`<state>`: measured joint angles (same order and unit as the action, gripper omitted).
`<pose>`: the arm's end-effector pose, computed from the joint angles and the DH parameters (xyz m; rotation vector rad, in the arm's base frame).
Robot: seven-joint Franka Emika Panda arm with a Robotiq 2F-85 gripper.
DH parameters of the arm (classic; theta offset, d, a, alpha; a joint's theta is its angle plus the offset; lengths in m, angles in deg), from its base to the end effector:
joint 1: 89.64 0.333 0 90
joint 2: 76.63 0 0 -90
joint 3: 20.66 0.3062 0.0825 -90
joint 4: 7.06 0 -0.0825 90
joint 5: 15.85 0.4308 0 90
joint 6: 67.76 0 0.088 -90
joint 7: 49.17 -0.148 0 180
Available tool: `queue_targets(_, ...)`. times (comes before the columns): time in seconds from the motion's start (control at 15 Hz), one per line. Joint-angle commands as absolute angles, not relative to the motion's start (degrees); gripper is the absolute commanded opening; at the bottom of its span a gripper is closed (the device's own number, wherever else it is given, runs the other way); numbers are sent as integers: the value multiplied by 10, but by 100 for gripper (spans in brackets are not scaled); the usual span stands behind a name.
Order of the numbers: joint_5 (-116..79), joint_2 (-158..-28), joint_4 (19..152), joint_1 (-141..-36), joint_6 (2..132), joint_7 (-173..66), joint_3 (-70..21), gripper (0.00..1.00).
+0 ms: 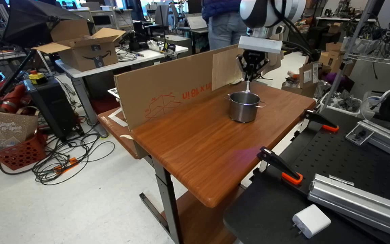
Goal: Put the marker inside the cup
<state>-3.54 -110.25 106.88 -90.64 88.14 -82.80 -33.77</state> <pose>0.6288 -0.1680 0.0993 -2.7572 1.4616 -0.2651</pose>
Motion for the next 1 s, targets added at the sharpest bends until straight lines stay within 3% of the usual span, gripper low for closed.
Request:
queue_targets(0.0,-71,-1029,1154,-872,943,-838,-370,5)
queue_targets(0.4,-213,-962,1240,-746,1019,-942,-495,5)
queue_targets(0.93,-386,-962,1251,-514,1012,-1110,-681,5)
